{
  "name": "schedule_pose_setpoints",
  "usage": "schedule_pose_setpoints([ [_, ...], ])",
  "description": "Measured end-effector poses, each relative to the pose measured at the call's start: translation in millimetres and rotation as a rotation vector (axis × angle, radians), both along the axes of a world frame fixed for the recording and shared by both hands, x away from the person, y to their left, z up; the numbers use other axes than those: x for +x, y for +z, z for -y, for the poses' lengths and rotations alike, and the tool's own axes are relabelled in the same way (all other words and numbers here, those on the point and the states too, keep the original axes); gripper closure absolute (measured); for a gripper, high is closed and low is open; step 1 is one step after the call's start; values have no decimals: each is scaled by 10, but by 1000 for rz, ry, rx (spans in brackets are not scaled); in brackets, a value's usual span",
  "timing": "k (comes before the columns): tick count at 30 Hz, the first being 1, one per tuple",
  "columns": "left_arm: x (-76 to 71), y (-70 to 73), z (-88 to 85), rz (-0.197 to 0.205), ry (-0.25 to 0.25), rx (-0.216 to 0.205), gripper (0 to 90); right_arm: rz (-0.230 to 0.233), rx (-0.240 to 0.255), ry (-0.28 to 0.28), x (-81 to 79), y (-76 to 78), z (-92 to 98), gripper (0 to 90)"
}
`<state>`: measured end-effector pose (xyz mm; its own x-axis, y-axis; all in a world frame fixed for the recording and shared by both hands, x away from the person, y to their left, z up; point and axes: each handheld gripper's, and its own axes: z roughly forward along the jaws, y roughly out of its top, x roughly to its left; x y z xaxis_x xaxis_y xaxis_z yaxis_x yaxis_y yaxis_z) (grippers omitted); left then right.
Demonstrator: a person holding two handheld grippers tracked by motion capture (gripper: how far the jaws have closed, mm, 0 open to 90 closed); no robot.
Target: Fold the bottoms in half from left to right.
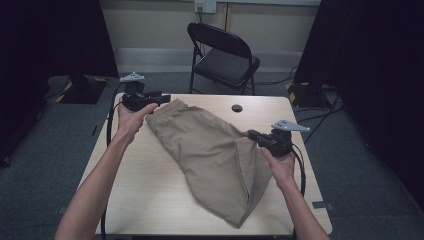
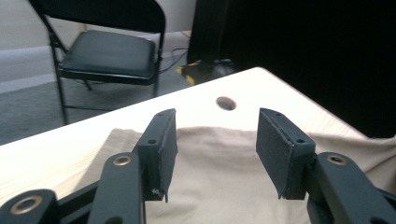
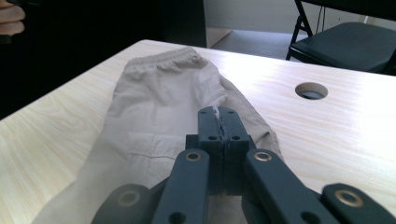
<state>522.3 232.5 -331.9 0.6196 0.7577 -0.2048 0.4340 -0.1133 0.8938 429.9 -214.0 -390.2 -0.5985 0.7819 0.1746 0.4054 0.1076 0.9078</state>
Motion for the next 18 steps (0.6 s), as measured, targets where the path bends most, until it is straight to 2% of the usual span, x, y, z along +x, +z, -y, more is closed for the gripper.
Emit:
schedule_pose_setpoints([
  [7,-125,-92,-116,-4,8,24,475,-38,-13,-43,65,-157,187,873],
  [10,-173,-152,-141,-17,1,28,471,-35,-20,-61,74,-157,251,837],
  [14,-235,-221,-163,-14,7,27,467,-31,-35,-88,66,-138,307,794],
  [18,-276,-273,-172,-21,3,44,465,-23,-36,-121,41,-124,378,745],
])
